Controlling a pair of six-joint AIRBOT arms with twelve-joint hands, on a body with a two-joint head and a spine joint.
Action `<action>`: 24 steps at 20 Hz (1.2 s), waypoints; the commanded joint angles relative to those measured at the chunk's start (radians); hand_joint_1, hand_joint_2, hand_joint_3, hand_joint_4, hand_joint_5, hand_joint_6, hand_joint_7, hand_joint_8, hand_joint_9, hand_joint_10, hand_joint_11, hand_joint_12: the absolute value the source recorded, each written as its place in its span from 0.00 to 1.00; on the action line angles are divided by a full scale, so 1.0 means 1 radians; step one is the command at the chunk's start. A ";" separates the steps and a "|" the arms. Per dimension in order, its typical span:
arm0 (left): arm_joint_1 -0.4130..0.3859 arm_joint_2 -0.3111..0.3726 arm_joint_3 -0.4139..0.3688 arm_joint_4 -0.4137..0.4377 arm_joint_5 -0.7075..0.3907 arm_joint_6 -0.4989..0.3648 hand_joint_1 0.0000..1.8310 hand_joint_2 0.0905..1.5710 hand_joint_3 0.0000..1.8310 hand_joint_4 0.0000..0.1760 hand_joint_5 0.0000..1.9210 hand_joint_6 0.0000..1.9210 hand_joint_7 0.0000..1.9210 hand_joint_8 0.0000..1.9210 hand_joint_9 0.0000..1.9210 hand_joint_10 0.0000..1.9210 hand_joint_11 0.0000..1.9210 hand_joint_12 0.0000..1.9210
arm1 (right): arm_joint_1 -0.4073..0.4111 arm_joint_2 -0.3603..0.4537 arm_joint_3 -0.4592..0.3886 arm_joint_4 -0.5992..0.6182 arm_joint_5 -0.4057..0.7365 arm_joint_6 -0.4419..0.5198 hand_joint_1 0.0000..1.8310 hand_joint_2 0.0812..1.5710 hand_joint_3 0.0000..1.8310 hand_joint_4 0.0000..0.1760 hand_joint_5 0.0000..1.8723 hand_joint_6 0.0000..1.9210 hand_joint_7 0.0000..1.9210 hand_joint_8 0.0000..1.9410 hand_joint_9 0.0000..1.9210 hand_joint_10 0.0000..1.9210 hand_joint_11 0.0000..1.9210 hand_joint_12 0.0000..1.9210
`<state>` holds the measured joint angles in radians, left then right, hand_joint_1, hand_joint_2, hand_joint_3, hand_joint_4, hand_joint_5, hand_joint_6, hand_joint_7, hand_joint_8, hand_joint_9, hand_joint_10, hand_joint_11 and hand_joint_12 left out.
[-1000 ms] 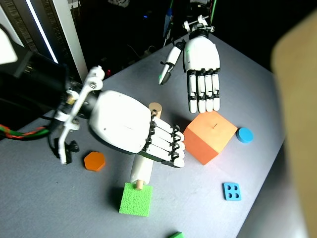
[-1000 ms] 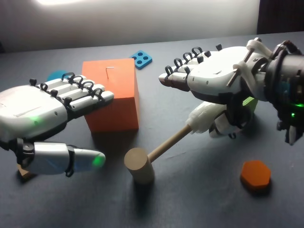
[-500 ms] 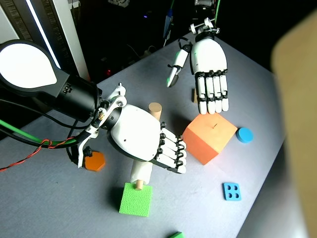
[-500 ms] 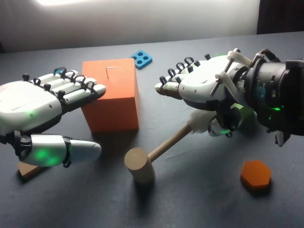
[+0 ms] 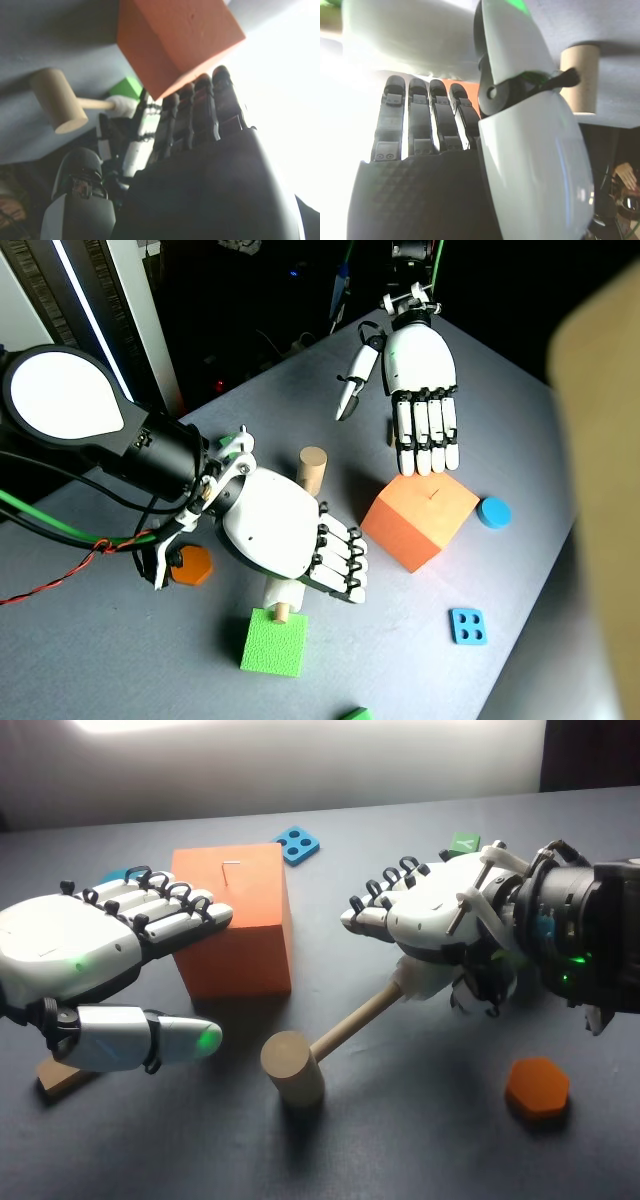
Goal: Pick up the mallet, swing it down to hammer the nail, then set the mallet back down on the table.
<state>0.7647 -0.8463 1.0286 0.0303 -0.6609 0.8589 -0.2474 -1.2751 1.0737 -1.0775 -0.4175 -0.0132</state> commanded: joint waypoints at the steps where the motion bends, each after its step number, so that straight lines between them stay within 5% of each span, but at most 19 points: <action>1: -0.006 0.001 0.005 -0.010 -0.096 -0.002 0.00 0.75 0.01 0.00 0.02 0.01 0.01 0.00 0.00 0.00 0.00 0.00 | 0.001 -0.003 0.004 -0.036 0.040 0.000 0.75 0.59 0.00 0.00 0.00 0.00 0.00 0.00 0.00 0.00 0.00 0.05; 24: 0.051 -0.038 0.001 -0.079 -0.130 -0.002 0.00 0.76 0.00 0.00 0.01 0.00 0.00 0.00 0.00 0.00 0.00 0.00 | -0.058 -0.063 0.090 -0.043 0.097 0.001 0.73 0.63 0.00 0.00 0.00 0.00 0.00 0.00 0.00 0.00 0.00 0.13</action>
<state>0.8154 -0.8799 1.0264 -0.0456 -0.7250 0.8600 -0.3149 -1.3403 1.1622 -1.0908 -0.3500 -0.0120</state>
